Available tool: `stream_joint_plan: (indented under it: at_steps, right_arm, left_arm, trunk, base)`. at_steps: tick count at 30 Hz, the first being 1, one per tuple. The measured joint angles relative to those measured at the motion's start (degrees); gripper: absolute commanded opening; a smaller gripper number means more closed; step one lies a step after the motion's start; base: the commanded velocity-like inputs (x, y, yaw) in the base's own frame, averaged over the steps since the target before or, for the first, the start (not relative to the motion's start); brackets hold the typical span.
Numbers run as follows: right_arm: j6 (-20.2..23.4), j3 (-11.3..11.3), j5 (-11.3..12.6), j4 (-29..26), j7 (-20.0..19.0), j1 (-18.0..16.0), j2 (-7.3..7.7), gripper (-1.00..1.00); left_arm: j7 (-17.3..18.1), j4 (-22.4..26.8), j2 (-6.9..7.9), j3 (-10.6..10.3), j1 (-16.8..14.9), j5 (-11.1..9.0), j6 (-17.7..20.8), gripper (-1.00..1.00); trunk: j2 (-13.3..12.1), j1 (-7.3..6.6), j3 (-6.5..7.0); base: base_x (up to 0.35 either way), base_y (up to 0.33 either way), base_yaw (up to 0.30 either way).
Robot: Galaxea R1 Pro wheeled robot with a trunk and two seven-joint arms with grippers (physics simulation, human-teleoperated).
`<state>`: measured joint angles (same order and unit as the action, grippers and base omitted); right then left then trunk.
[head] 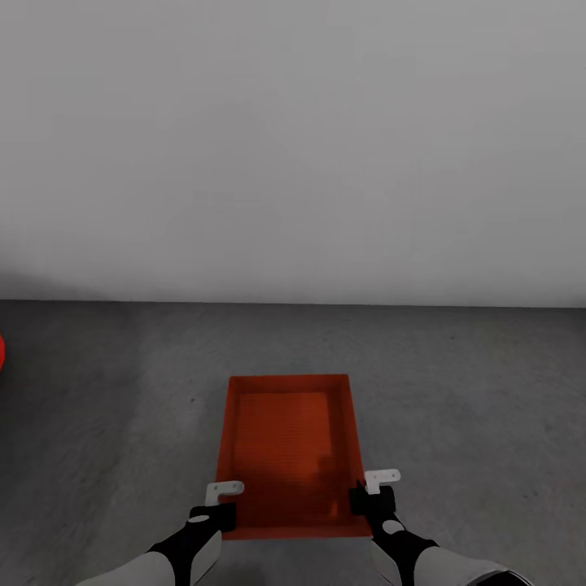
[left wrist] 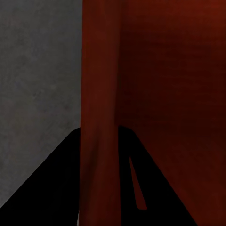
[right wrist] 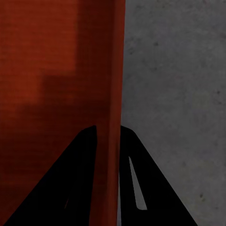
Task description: Move the two storage containers from the living room to the garage. In the garage, place one container on the floor and stack the other container on top of it (either order is fine).
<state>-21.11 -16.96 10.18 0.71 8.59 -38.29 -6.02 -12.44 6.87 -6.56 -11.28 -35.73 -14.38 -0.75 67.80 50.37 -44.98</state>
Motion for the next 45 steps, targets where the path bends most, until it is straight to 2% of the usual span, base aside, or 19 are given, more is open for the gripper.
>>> stream_joint_plan:
  at_steps: [13,27,35,42,45]
  right_arm:
    - [0.16,-0.01,0.02,0.00,0.00,0.00,-0.01,-1.00]
    - [0.00,-0.04,0.07,0.01,0.00,0.00,-0.01,-1.00]
    - [0.00,-0.01,0.01,0.00,0.00,0.00,0.00,-1.00]
    - [-0.02,-0.05,0.07,0.01,0.00,0.00,-0.01,-1.00]
    - [-0.03,-0.04,0.05,0.00,0.01,0.00,0.00,-1.00]
  left_arm:
    - [0.01,-0.01,0.00,0.07,0.00,0.04,0.15,-1.00]
    - [0.01,0.00,0.00,0.02,0.00,0.02,0.02,-1.00]
    - [0.01,0.00,0.00,0.02,0.00,0.02,0.00,-1.00]
    - [0.01,0.00,0.00,0.02,0.00,0.02,0.00,-1.00]
    - [0.01,0.00,0.00,0.02,0.00,0.02,-0.02,-1.00]
  trunk:
    - [0.00,0.00,0.00]
    - [5.60,3.07,-2.51]
    - [5.62,3.08,-2.51]
    - [8.41,4.61,-3.77]
    - [8.43,4.61,-3.77]
  base:
    - [0.000,0.000,0.000]
    - [0.000,0.000,0.000]
    - [0.000,0.000,0.000]
    - [0.000,0.000,0.000]
    - [0.000,0.000,0.000]
